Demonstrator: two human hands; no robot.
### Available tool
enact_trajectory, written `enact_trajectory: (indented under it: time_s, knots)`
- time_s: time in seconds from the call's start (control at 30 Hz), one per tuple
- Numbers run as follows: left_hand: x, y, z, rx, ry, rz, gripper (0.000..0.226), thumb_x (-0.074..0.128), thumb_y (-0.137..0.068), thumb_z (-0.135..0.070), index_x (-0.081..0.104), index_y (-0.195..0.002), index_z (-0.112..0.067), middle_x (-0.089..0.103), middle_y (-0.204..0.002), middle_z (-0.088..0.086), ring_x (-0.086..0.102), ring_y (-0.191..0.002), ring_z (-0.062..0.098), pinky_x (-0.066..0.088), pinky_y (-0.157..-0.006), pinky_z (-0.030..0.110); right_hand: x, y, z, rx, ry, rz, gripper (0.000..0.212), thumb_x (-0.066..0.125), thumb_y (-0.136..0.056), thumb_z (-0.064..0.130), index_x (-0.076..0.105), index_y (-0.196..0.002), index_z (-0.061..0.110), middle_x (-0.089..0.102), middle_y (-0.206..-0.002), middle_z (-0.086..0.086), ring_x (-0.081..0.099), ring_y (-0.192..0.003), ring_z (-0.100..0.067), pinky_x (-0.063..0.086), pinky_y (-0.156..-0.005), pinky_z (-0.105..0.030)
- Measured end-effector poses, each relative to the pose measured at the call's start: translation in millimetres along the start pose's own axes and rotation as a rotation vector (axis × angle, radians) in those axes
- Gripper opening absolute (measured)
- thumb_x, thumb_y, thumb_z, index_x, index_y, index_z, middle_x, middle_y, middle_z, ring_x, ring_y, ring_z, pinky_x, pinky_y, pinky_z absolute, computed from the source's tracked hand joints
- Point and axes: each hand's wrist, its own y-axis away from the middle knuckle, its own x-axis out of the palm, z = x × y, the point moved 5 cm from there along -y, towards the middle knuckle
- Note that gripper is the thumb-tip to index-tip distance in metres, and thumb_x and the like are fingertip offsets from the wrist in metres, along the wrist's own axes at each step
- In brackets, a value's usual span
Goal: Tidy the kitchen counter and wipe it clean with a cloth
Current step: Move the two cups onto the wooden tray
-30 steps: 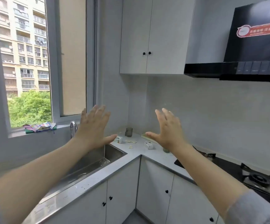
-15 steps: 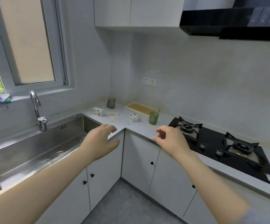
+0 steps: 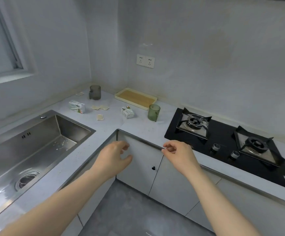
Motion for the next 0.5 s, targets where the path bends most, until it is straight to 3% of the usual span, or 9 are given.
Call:
enact_trajectory:
  time_s: [0.1,0.2,0.5]
  knots:
    - [19.4,-43.4,2.0,-0.01,0.05,0.025,0.035,0.062,-0.086,-0.034,0.059,-0.118,-0.021,0.059,-0.107,-0.012,0.057,-0.094,0.005,0.04,-0.075,0.019,6.8,-42.8,-18.8,0.018,-0.016,0.011,0.017,0.064,-0.084,0.023,0.069,-0.1,0.021,0.065,-0.089,0.009,0.062,-0.082,-0.005,0.049,-0.077,-0.023]
    - [35.5,-88.6,1.7,-0.036,0.107,0.02,0.035,0.062,-0.086,-0.033,0.059,-0.119,-0.022,0.06,-0.108,-0.012,0.057,-0.092,0.005,0.043,-0.078,0.02,13.6,-92.1,-38.2,0.031,-0.046,0.034,0.017,0.062,-0.084,0.025,0.068,-0.1,0.024,0.065,-0.094,0.008,0.061,-0.084,-0.003,0.046,-0.073,-0.019]
    - [67.6,-209.3,2.4,-0.151,0.121,0.001,0.034,0.063,-0.087,-0.035,0.06,-0.119,-0.022,0.062,-0.109,-0.011,0.06,-0.092,0.005,0.048,-0.082,0.023,25.1,-232.1,-88.8,0.061,-0.108,0.143,0.024,0.059,-0.088,0.026,0.065,-0.109,0.018,0.066,-0.101,0.002,0.062,-0.09,-0.009,0.05,-0.08,-0.025]
